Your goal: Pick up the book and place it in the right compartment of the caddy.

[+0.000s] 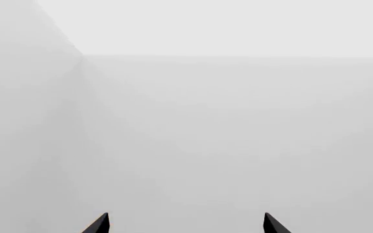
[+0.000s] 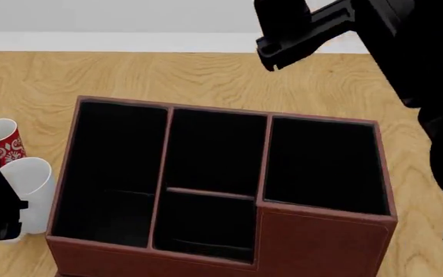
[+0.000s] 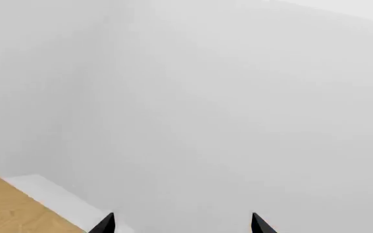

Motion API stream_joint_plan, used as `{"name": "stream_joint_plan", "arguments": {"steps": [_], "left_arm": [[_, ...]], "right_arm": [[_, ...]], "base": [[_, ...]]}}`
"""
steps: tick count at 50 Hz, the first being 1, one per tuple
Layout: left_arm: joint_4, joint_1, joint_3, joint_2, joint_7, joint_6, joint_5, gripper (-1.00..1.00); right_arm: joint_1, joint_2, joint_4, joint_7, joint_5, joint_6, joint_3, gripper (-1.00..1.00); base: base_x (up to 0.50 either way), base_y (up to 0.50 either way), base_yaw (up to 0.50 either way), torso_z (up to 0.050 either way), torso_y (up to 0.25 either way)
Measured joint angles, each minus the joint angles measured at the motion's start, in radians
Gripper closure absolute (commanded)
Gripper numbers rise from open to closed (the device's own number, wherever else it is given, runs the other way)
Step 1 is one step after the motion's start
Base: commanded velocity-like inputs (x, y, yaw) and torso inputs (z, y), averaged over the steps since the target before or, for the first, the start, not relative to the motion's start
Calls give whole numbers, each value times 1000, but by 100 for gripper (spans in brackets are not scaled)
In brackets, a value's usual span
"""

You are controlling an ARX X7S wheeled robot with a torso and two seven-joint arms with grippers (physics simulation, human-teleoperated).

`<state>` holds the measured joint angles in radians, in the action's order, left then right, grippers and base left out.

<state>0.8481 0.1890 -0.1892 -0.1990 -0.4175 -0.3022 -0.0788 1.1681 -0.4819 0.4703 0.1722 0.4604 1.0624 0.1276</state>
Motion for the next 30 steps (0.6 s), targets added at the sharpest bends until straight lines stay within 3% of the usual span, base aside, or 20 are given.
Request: {"name": "stream_joint_plan", "arguments": {"steps": [15,30], "left_arm": [[13,-4,9,-6,-16,20,-12,-100],[19,-5,12,-13,-34,27,-14,-100]], "right_arm": [[408,-32,-404,444,-39,-64,407,-100],[627,-36,-588,858,-109,-172,763,-100]], "base": [[0,0,0,0,0],[0,0,0,0,0]]}}
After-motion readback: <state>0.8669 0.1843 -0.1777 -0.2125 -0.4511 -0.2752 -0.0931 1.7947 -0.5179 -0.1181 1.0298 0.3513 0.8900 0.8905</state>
